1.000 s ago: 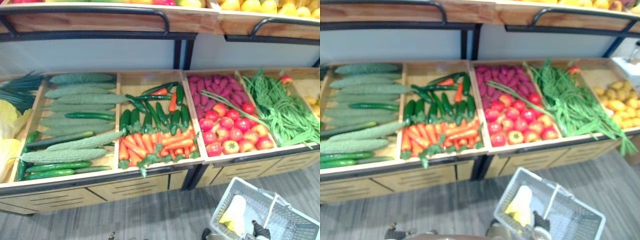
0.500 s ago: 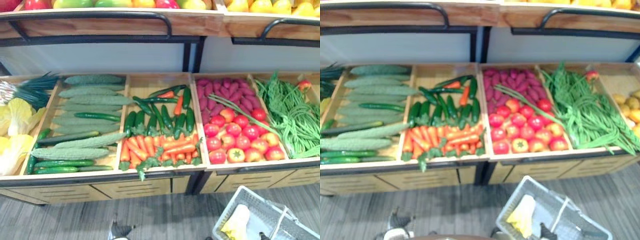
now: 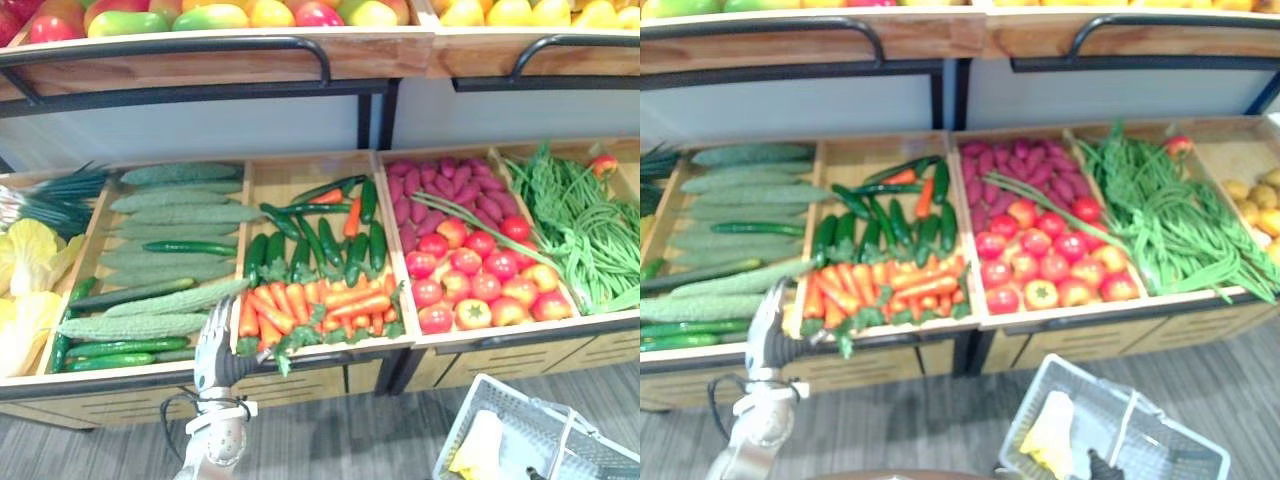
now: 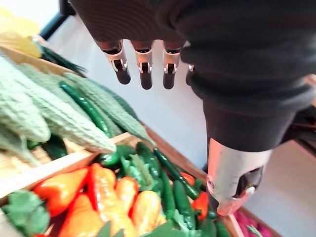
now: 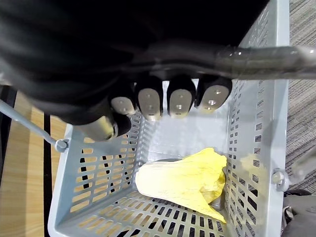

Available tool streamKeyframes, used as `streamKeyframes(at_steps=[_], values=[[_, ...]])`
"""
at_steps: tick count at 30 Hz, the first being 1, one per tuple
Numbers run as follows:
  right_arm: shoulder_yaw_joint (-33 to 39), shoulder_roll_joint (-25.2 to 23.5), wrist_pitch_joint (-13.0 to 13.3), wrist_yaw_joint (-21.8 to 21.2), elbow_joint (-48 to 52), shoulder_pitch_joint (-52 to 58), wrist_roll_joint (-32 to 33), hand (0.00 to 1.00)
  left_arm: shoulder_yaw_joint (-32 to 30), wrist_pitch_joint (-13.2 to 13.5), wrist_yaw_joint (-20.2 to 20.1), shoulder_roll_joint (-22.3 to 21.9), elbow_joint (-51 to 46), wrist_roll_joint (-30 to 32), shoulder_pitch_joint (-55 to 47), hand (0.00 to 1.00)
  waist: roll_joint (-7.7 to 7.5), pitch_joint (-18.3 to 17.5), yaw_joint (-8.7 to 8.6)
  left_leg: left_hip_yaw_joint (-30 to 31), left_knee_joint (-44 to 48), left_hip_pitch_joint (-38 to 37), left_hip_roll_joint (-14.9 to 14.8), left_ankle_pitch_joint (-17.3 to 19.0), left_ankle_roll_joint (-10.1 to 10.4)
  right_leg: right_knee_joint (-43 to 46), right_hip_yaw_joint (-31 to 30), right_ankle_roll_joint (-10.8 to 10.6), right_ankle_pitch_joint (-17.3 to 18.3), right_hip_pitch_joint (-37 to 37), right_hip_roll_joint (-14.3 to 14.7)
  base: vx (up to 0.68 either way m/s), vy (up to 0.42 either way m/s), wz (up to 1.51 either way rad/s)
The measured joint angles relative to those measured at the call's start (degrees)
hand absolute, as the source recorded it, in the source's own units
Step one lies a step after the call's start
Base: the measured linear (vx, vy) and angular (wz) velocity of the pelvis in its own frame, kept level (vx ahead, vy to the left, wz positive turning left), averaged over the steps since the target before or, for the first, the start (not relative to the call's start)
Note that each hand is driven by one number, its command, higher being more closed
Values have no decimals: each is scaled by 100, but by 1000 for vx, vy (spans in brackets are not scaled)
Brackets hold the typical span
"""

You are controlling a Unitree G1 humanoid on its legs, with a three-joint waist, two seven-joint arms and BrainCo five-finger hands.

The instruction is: Pick vegetable in the basket

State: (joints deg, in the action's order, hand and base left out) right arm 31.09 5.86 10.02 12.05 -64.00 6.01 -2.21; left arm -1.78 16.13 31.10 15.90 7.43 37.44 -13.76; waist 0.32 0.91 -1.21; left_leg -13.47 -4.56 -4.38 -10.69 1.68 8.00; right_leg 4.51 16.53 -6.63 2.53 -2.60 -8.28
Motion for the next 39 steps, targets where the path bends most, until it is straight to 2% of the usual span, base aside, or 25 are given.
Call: streamKeyframes(at_steps=[9,11,16,21,25,27,39], values=[[-22,44,-11,-5,3,-2,-3,100,418,-3,-42,545,-103,172,477,0,22,-7,-52,-213,119,-44,57,127,-44,-165,-285,8,-159,-15,1,-7,13,-15],[-92,100,-12,-11,11,-14,-9,100,575,-4,-68,633,389,216,820,0,37,-9,-71,-322,132,-91,65,153,-49,-165,-374,-2,-172,-21,3,-14,11,-20],[-352,227,-6,-37,56,-90,-15,100,1104,-50,-272,971,1822,445,1399,0,65,-6,-325,-503,217,-89,78,242,-26,-266,-589,-12,-268,-88,23,-2,6,-21],[-469,227,0,-41,73,-137,-15,100,1347,-239,-405,1138,2543,672,1920,0,92,38,-354,-684,239,-104,96,289,-8,-343,-803,-31,-352,-213,45,31,0,-24],[-550,237,0,-40,155,-151,-10,100,1473,-303,-466,1164,2738,673,2157,0,109,145,-356,-797,273,-175,95,332,-1,-342,-944,-32,-352,-217,64,32,-4,-19],[-690,263,8,-41,247,-168,-9,100,1665,-303,-507,1169,2901,802,2306,0,142,196,-478,-831,298,-179,101,412,10,-345,-1004,-35,-354,-243,65,29,-1,-14],[-687,264,27,-9,315,-208,-10,100,2000,-416,-523,1154,3010,871,2714,0,219,292,-538,-983,377,-173,121,441,24,-345,-1203,-56,-366,-348,67,9,-9,-9]])
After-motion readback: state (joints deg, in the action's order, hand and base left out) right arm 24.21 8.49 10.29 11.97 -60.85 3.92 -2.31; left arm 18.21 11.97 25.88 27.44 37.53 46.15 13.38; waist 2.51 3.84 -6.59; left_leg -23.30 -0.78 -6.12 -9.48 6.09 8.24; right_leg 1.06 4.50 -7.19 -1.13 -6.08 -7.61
